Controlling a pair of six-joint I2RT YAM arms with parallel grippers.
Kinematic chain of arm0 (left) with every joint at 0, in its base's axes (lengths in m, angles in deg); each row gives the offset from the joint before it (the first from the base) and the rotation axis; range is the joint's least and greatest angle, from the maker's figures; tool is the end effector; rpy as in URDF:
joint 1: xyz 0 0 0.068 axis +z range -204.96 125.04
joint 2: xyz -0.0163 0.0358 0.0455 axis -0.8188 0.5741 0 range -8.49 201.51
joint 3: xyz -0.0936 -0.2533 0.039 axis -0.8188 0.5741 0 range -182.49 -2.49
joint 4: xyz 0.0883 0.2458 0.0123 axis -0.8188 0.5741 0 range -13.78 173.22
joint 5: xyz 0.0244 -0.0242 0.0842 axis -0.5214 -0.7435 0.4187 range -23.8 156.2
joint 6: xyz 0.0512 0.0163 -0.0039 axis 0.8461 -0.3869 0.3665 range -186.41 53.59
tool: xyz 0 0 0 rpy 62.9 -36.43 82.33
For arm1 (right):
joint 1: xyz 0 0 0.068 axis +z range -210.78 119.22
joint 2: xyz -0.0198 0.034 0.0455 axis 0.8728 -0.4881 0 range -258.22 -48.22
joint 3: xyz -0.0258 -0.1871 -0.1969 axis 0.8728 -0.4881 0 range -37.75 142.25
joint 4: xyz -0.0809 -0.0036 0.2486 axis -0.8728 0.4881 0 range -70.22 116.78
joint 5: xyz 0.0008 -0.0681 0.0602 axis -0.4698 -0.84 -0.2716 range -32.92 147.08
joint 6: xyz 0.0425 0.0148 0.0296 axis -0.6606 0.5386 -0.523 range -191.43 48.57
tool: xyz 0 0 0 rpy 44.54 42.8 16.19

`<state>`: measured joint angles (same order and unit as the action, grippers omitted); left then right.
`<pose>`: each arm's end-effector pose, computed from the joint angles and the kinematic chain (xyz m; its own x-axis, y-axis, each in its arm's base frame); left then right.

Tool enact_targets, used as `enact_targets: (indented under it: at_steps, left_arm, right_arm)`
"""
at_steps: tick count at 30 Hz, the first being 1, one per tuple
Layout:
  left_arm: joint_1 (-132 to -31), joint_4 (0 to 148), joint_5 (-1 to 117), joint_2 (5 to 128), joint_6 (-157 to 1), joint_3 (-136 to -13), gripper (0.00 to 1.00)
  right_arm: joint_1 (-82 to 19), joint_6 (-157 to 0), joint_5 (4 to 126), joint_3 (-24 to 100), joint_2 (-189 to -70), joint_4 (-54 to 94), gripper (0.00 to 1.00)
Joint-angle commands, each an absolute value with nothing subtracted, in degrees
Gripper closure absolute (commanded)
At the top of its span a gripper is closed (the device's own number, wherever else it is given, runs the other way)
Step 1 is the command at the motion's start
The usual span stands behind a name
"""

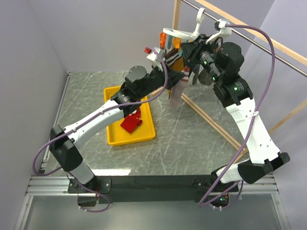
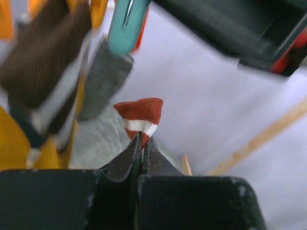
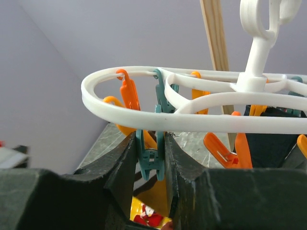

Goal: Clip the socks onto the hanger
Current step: Clamp the sock onto the hanger.

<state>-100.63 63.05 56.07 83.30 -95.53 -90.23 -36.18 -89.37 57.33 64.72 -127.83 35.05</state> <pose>0.2643 -0.2794 0.4374 -0.3050 -0.3735 -0.8761 0.7750 0.4373 -0.4562 0.2576 0.1181 0.5382 -0.0150 0.3317 -0.9433 -0.4369 0.8464 0.3046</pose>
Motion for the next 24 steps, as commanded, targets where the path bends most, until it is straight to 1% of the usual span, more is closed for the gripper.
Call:
enact_targets:
  at_steps: [1, 5, 12, 20, 24]
  left_arm:
    - [-103.4, 66.2, 70.8, 85.0, -91.4, -97.6, 0.99]
    - [-105.7, 68.6, 79.6, 86.7, -89.9, -100.3, 0.99]
    - [-109.0, 70.4, 89.2, 88.8, -86.2, -102.9, 0.99]
    - [-110.4, 70.2, 97.9, 89.5, -86.1, -103.2, 0.99]
    - [-110.4, 69.1, 98.4, 89.4, -85.9, -103.2, 0.99]
  right_arm:
    - [-36.4, -88.5, 54.8, 66.1, -126.8, 34.9, 1.00]
    - [-36.4, -87.8, 54.0, 66.7, -127.1, 35.7, 1.00]
    - [-36.4, -86.4, 53.1, 67.0, -126.8, 36.0, 1.00]
    - [-36.4, -85.3, 52.5, 66.8, -126.7, 36.9, 1.00]
    - [-36.3, -85.0, 52.3, 66.7, -126.4, 36.9, 1.00]
